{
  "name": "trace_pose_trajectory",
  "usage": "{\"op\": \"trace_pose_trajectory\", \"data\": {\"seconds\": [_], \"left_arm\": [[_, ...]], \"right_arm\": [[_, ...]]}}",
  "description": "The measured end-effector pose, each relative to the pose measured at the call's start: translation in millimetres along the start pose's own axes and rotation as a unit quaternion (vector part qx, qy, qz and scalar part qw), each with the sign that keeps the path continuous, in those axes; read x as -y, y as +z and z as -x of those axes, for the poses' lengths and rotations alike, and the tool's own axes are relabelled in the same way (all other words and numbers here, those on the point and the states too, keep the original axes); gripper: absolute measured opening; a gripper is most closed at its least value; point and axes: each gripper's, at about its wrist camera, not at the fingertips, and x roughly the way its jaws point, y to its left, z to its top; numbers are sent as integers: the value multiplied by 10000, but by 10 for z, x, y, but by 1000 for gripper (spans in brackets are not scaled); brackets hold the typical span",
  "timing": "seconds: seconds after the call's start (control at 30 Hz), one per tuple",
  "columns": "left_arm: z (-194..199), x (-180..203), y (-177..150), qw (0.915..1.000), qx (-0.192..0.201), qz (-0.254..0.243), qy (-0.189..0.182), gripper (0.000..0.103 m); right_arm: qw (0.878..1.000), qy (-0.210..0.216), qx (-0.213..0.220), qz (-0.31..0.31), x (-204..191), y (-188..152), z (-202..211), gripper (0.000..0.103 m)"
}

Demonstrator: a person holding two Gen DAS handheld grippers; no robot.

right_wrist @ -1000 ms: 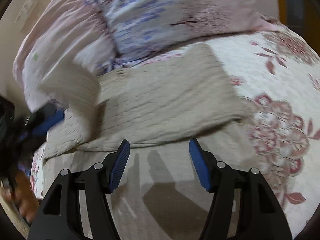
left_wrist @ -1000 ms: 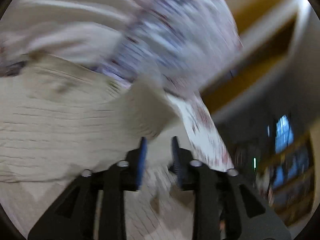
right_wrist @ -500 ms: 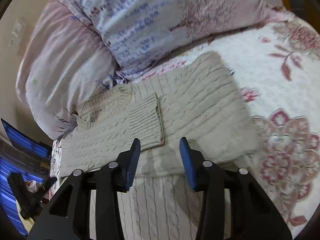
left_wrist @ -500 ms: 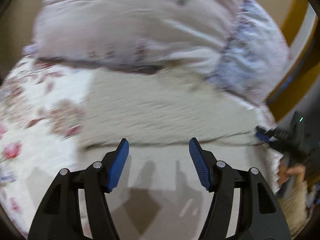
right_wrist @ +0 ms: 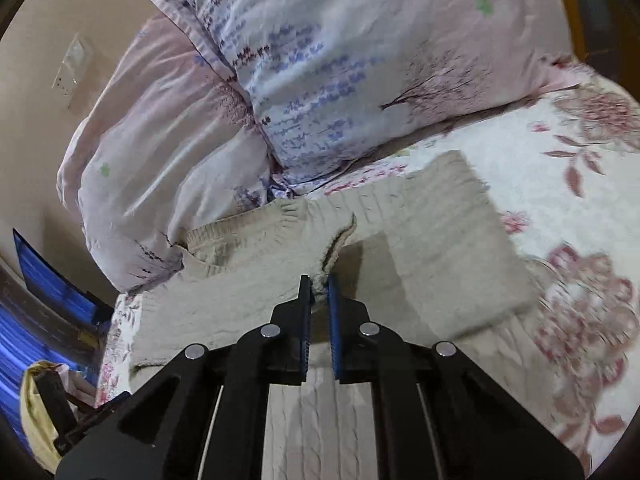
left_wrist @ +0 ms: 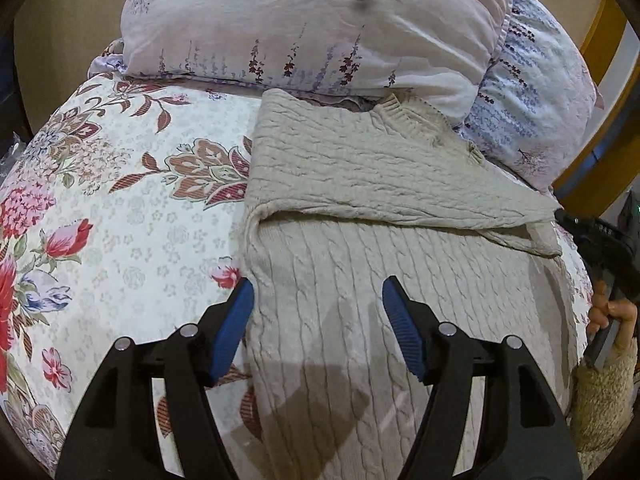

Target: Fold small clothes

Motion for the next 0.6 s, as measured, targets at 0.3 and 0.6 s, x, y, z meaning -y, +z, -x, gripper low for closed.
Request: {"op": "trace_pose_trajectory", "data": {"seconds": [0.3, 0.6], "left_arm": [[83, -78, -139, 9994, 19, 207, -259, 68], [261, -267, -402, 9945, 23, 677, -800, 68]], "right_arm": [[9971, -469, -586, -148, 163, -141, -219, 11], [9986, -343, -378, -126, 400, -230, 481, 51]]}}
